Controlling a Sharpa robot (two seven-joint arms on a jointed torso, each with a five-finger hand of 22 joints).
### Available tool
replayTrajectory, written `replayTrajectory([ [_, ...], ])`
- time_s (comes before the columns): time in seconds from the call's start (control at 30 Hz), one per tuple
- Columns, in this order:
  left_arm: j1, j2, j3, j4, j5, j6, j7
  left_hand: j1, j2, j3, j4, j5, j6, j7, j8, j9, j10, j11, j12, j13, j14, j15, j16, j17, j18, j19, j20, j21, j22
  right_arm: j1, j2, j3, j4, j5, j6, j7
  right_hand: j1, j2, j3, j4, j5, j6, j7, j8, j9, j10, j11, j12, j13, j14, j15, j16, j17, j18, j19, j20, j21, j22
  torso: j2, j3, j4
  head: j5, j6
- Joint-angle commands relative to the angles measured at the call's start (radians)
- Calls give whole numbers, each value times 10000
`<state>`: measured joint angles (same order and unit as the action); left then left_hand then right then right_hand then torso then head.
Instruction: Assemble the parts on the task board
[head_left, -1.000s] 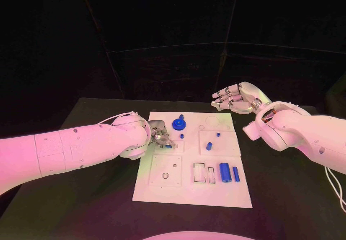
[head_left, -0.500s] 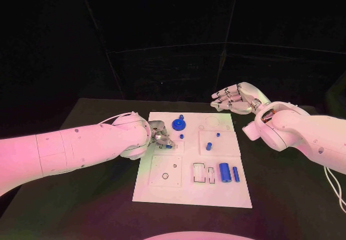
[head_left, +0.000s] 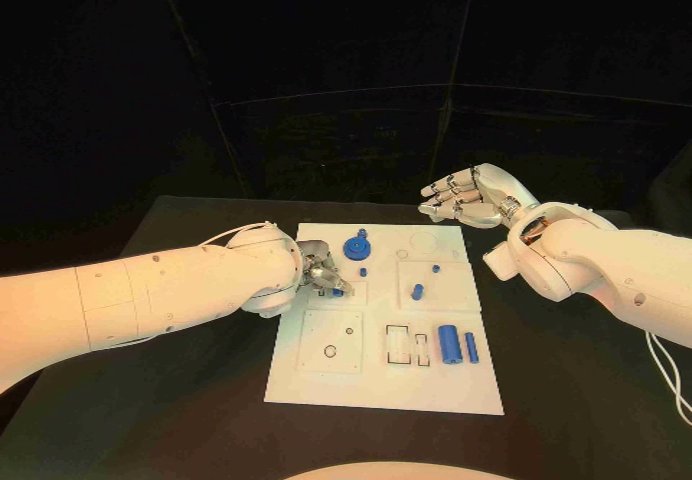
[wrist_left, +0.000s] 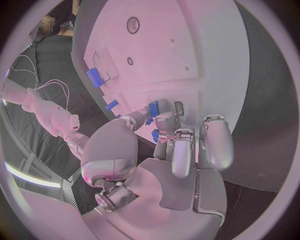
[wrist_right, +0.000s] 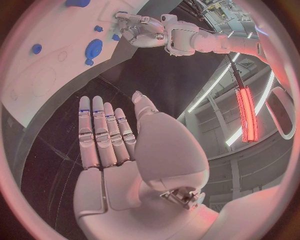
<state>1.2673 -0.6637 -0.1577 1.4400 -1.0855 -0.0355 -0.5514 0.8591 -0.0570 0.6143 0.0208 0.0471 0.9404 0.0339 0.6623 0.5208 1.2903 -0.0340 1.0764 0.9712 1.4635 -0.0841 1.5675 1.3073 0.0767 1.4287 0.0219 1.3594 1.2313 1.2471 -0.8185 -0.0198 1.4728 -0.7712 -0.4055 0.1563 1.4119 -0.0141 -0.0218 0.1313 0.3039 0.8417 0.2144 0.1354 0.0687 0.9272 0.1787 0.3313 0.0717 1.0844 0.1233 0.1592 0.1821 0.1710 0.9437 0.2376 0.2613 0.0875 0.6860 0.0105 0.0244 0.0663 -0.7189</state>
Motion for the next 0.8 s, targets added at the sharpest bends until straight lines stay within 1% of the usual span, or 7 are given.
replayTrajectory([
  [0.03,-25,34,-22,-57,87,209,-95,-136,62,-9,105,15,93,4,-38,-25,78,1,77,15,1072,-70,33,2635,-69,33,-14,1,14,19,14,5,17,-24,65,48,-53,71,-28,-54,34,-64,240,43,12,-76,-12,64,-11,-19,37,-54,-12,120,64,-27,-43,-11,1,-4,-2,-6,0],
  [0.2,-24,42,-21,-91,212,195,-89,-151,212,45,146,18,104,-14,-49,-35,91,-14,103,40,1072,-79,33,2635,-71,37,-20,5,28,19,18,5,8,-24,70,46,-53,71,-28,-54,34,-64,240,43,12,-76,-12,64,-11,-19,37,-54,-12,120,64,-27,-43,-11,1,-10,0,-19,-2],
  [0.3,-24,39,-20,-105,316,190,-82,-60,367,170,93,19,98,-33,-56,-38,91,-32,109,46,1072,-92,33,2635,-70,38,-29,5,33,19,20,5,2,-24,77,43,-53,71,-28,-54,34,-64,240,43,12,-76,-12,64,-11,-19,37,-54,-12,120,64,-27,-43,-11,0,-12,4,-29,-4],
  [0.43,-23,50,-19,-126,415,198,-62,17,473,282,18,19,94,-38,-58,-38,95,-38,122,61,1072,-100,33,2635,-72,40,-38,8,45,19,29,5,-6,-24,87,41,-53,71,-28,-54,34,-64,240,43,12,-76,-12,64,-11,-19,37,-54,-12,120,64,-27,-43,-11,-6,-8,7,-31,-5],
  [0.57,-22,70,-18,-145,490,208,-35,104,713,494,-34,19,94,-42,-65,-41,102,-45,131,74,1072,-106,33,2635,-73,42,-46,9,56,19,40,5,-14,-24,103,39,-53,82,-28,-63,38,-66,242,50,12,-91,-9,72,-30,-34,40,-65,-36,120,65,-24,-72,-28,-1,-9,9,-37,-6],
  [0.67,-21,83,-17,-154,514,233,-23,121,744,555,-73,18,90,-40,-67,-41,104,-43,133,77,1072,-106,33,2635,-74,42,-48,9,58,19,44,5,-18,-24,118,35,-53,82,-28,-63,38,-66,242,50,12,-91,-9,72,-30,-34,40,-65,-36,120,65,-24,-72,-28,-2,-6,1,-31,-5],
  [0.8,-19,96,-17,-172,543,260,-16,113,709,567,-109,14,86,-33,-66,-39,104,-39,133,77,1072,-104,33,2635,-75,44,-49,12,67,19,48,5,-23,-24,130,32,-53,82,-28,-63,38,-66,242,50,12,-91,-9,72,-30,-34,40,-65,-36,120,65,-24,-72,-28,-1,-1,7,-41,-6],
])
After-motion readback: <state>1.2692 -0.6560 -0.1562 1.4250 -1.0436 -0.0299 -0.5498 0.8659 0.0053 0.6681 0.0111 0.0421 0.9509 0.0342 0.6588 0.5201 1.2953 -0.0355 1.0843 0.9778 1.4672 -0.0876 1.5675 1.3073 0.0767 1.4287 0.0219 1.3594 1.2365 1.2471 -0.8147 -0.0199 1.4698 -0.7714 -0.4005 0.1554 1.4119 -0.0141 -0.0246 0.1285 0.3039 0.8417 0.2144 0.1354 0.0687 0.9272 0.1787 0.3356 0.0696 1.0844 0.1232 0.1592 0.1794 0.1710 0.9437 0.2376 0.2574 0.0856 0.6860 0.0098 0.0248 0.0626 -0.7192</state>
